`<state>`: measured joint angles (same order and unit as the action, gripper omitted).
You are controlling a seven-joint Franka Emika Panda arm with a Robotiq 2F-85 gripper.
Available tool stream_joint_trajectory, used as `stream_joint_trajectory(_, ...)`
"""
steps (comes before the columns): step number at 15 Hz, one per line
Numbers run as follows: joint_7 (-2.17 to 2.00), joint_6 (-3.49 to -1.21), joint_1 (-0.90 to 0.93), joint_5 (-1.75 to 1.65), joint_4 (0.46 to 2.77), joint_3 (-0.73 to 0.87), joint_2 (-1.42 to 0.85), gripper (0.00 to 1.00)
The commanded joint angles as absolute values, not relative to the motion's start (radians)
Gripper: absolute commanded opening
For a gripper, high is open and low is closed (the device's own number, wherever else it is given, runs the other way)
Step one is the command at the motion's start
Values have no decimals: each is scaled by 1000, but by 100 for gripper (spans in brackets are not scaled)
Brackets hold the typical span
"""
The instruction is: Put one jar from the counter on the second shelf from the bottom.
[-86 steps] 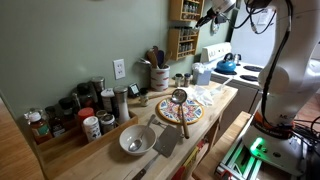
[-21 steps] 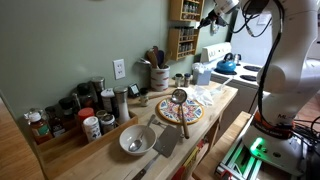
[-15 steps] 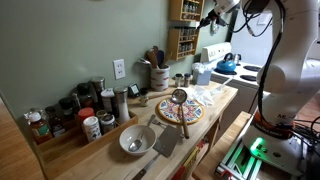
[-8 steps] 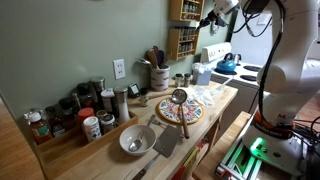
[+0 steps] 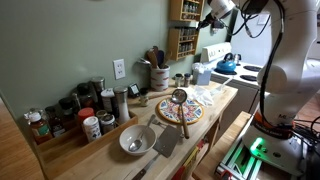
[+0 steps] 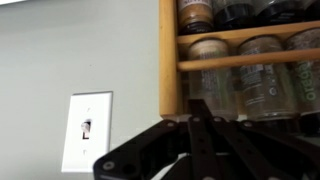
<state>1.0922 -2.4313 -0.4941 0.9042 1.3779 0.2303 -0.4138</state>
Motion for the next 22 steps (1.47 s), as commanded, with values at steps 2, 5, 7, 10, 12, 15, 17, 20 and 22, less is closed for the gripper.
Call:
stream_joint_trajectory(2,1113,-2542,-479,935,1423,213,-408,0)
stream_joint_trajectory(5,1116,-2581,-477,938,1434,198,-409,0)
stream_joint_trajectory(7,1122,-2588,-479,942,1441,185,-407,0)
stream_joint_trajectory(10,1130,-2568,-486,939,1455,170,-402,0)
stream_joint_trajectory(12,1146,-2550,-494,941,1460,161,-399,0)
stream_joint_trajectory(15,1162,-2530,-500,941,1464,154,-396,0)
stream_joint_trajectory(17,1177,-2495,-507,945,1470,147,-389,0)
stream_joint_trajectory(20,1186,-2479,-509,937,1473,149,-390,0)
stream_joint_trajectory(22,1189,-2467,-512,943,1473,148,-389,0)
